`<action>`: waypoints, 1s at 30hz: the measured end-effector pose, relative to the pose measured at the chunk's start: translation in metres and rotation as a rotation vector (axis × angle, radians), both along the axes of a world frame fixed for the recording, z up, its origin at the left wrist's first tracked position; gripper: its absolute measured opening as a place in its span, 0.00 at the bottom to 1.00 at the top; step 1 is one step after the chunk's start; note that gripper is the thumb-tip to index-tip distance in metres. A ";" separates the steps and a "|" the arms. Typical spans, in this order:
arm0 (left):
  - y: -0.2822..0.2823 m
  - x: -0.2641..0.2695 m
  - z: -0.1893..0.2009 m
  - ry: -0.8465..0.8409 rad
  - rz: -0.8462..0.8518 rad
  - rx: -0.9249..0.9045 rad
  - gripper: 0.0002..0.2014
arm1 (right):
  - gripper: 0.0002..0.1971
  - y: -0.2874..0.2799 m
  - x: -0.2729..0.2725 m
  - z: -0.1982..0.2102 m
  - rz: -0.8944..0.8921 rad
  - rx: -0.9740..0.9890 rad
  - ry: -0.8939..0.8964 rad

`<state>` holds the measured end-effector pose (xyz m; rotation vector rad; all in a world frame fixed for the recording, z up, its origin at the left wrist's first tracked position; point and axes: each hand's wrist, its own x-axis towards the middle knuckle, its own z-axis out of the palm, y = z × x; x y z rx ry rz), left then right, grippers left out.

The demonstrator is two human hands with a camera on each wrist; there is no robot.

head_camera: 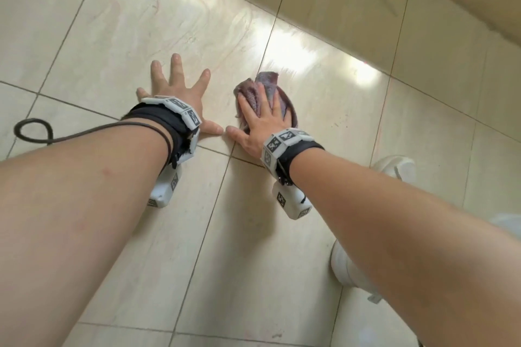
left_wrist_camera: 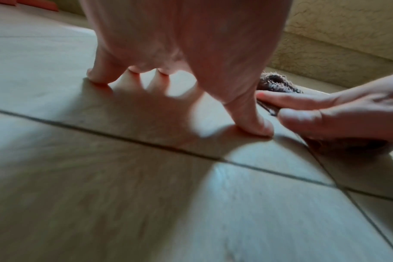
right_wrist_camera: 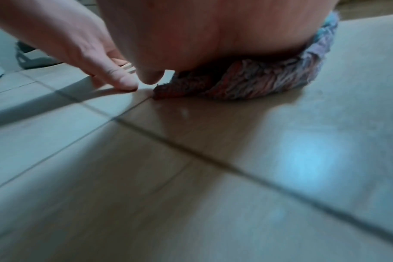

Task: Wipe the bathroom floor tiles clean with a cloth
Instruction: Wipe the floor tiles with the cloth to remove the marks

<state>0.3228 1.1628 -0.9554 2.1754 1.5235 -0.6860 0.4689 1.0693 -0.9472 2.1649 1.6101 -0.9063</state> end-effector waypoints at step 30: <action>-0.048 0.144 0.007 -0.039 0.166 -0.032 0.61 | 0.34 -0.044 0.199 -0.008 -0.315 0.060 -0.040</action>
